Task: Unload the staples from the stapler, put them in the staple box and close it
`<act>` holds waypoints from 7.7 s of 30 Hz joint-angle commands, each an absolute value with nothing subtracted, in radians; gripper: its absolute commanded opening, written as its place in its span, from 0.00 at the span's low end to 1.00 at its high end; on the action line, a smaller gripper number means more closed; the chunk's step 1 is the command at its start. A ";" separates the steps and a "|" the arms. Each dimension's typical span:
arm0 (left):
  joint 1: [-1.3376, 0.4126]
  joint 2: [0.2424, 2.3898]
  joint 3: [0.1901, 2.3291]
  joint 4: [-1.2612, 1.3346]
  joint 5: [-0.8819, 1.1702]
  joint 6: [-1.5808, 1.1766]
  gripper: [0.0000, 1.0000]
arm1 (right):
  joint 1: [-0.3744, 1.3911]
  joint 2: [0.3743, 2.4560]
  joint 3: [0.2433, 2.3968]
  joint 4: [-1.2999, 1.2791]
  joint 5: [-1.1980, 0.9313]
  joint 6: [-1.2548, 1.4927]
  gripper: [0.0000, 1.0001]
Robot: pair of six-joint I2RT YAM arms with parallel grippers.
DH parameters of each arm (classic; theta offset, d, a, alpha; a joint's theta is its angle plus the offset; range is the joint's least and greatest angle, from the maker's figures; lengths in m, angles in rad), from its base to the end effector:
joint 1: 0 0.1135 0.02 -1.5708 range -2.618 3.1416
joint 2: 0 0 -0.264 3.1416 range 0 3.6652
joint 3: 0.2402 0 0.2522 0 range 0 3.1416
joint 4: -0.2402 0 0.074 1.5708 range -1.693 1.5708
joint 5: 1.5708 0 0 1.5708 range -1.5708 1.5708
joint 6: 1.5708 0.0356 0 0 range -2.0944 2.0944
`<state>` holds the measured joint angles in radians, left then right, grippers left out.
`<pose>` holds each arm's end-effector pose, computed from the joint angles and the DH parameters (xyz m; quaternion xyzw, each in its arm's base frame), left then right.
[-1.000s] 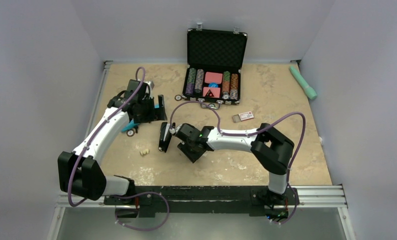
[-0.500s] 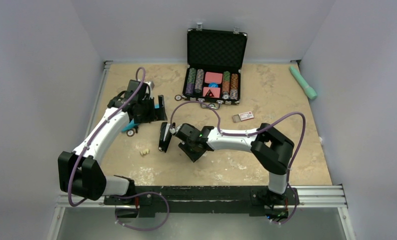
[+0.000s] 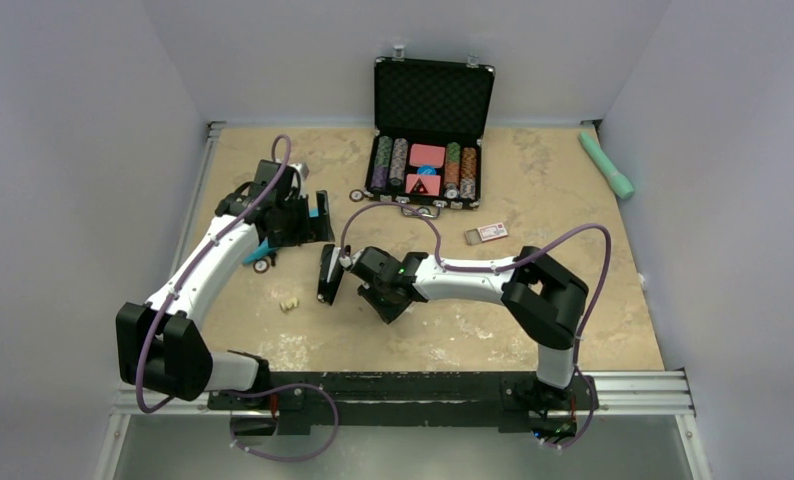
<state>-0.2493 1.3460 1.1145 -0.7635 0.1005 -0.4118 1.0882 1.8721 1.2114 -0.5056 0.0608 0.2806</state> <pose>0.2636 -0.0708 0.2813 -0.0635 0.9556 -0.1376 0.2526 0.1744 0.3282 0.1620 -0.3791 0.9028 0.1039 0.1744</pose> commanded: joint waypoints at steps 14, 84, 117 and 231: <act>-0.252 1.322 1.116 -0.733 0.103 -0.419 0.96 | 1.094 1.885 1.259 -0.555 0.093 0.274 0.00; -0.247 1.319 1.154 -0.769 0.129 -0.365 1.00 | 0.240 1.801 1.411 -0.783 0.085 0.915 0.00; -0.248 1.354 1.202 -0.783 0.188 -0.376 1.00 | 0.215 1.886 1.359 -0.730 0.068 1.136 0.00; -0.247 1.302 1.204 -0.797 0.152 -0.380 0.99 | 0.088 2.028 1.478 -0.749 0.104 0.929 0.62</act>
<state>-0.2489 1.3190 1.1725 -0.8055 0.1524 -0.3840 0.0677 2.0087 1.4380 -0.7334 0.0658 0.9241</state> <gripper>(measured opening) 0.994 0.652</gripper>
